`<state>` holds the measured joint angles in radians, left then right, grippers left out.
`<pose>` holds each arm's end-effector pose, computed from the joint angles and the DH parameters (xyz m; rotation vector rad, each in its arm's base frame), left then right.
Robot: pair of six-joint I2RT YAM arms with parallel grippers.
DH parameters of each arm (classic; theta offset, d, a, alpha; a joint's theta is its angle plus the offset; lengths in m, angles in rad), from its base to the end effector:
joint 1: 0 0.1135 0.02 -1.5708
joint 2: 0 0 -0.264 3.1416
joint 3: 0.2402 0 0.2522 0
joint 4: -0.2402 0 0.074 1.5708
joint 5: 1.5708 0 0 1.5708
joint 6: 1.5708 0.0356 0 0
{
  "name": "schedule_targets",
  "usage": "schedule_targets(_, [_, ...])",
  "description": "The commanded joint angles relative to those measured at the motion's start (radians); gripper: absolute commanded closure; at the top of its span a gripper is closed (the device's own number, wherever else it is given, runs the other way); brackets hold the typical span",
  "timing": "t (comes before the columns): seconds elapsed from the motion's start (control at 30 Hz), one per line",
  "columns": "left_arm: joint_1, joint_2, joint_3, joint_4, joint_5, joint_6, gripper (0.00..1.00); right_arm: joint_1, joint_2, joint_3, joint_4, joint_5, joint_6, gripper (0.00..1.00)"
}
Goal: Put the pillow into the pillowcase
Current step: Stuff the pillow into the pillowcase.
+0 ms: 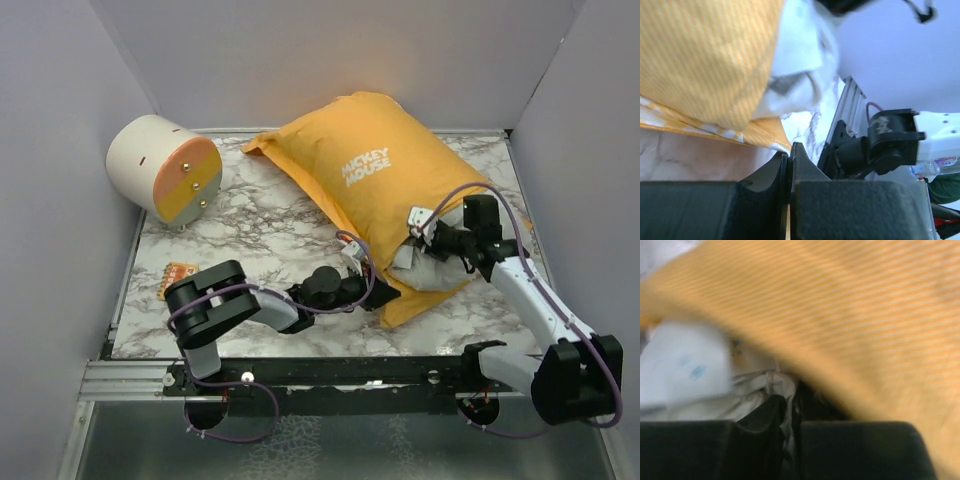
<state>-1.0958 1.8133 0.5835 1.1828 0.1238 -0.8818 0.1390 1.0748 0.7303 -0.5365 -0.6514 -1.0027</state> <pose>0.1475 -0.2964 0.1538 0.3111 1.8558 -1.5611 0.2053 0.0505 0.2405 -1.4378 1.7364 0.3499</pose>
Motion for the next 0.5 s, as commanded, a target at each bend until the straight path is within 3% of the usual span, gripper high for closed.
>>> schedule_targets(0.0, [-0.097, -0.252, 0.110, -0.190, 0.133, 0.117, 1.00, -0.008, 0.135, 0.072, 0.507, 0.264, 0.279, 0.99])
schedule_targets(0.13, [-0.119, -0.387, 0.170, -0.375, 0.133, 0.170, 1.00, 0.012, 0.173, 0.071, 0.729, 0.307, 0.411, 0.99])
schedule_targets(0.27, [-0.118, -0.413, 0.161, -0.350, 0.145, 0.128, 1.00, 0.076, 0.213, -0.051, 0.803, 0.255, 0.414, 0.99])
schedule_targets(0.37, [-0.118, -0.381, 0.137, -0.247, 0.162, 0.081, 1.00, 0.077, 0.238, -0.107, 0.739, 0.107, 0.361, 0.99])
schedule_targets(0.47, [-0.111, -0.371, 0.120, -0.224, 0.152, 0.065, 1.00, 0.077, 0.238, -0.104, 0.516, -0.053, 0.230, 0.96])
